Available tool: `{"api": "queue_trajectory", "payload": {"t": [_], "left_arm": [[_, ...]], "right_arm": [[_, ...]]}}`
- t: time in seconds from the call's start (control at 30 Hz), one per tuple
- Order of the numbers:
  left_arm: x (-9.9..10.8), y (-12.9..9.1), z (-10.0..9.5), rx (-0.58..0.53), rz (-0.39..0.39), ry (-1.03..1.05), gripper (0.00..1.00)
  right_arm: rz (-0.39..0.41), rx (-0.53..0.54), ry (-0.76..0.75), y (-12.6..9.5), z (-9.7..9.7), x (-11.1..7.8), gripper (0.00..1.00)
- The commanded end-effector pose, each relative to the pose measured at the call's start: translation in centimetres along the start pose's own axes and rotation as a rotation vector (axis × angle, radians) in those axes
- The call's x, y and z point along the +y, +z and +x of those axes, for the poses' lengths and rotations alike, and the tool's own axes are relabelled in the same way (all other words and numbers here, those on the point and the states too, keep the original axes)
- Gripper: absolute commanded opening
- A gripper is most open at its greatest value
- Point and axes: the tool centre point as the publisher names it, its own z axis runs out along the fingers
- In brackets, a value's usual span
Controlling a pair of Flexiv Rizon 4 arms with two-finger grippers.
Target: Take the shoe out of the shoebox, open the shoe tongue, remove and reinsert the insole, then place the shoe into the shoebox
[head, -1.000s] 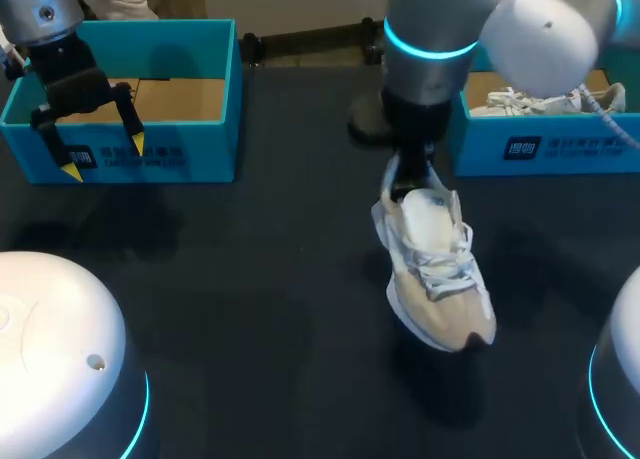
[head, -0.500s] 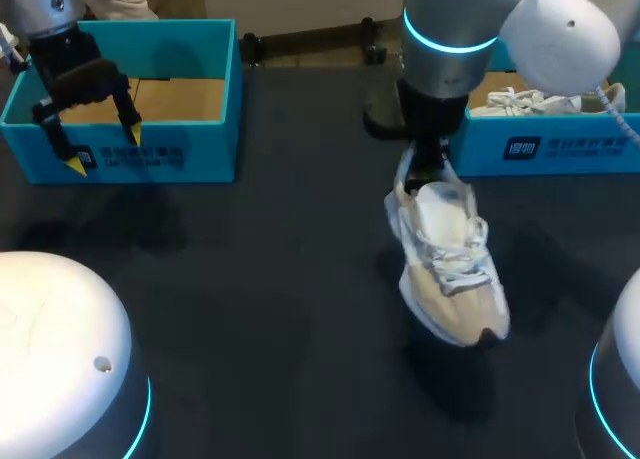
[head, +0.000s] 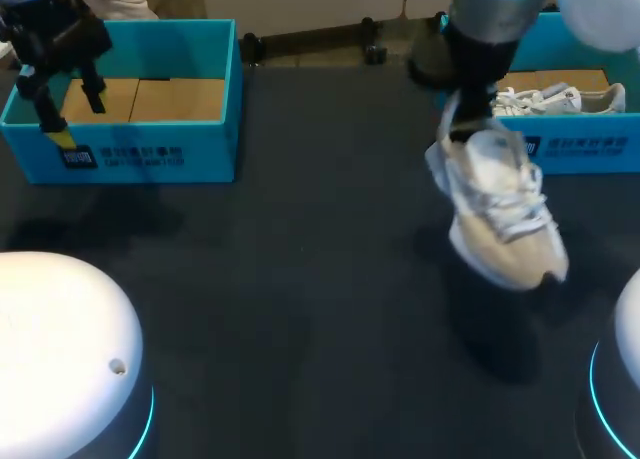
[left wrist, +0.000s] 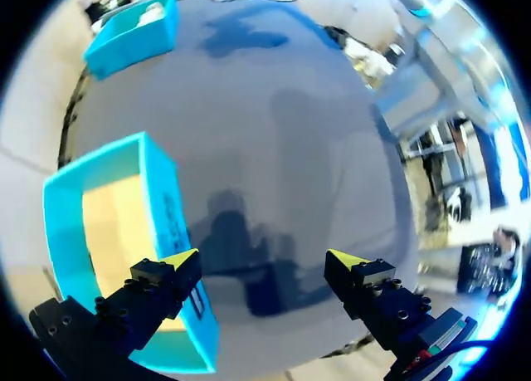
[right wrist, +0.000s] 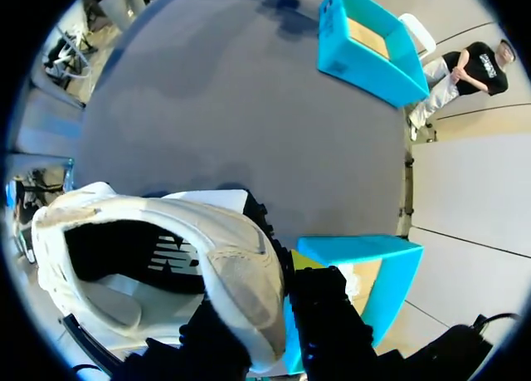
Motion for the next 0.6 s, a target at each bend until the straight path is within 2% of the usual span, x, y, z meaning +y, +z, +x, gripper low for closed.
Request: {"api": "queue_trajectory", "payload": {"t": [0.03, 0.07, 0.1, 0.23, 0.47, 0.6], "left_arm": [[0.5, -0.8, 0.8, -0.162, -0.04, -0.674, 1.0], [1.0, -1.1, 0.7, -0.164, -0.03, -0.763, 1.0], [1.3, -1.2, 0.5, -0.184, -0.059, -0.823, 1.0], [1.3, -1.2, 0.5, -0.184, -0.059, -0.823, 1.0], [1.3, -1.2, 0.5, -0.184, -0.059, -0.823, 1.0], [1.3, -1.2, 0.5, -0.184, -0.059, -0.823, 1.0]], "right_arm": [[-0.022, 0.007, -0.016, -0.7, -1.4, -1.7, 0.0], [-0.019, 0.009, -0.024, -0.7, -2.3, -2.2, 0.0], [-0.013, 0.01, -0.032, -0.8, -2.7, -2.4, 0.0], [-0.001, 0.014, -0.027, -1.2, -4.7, -3.8, 0.0], [0.028, 0.021, -0.026, -2.0, -7.6, -5.2, 0.0], [-0.002, 0.009, -0.035, -2.3, -9.3, -6.5, 0.0]]}}
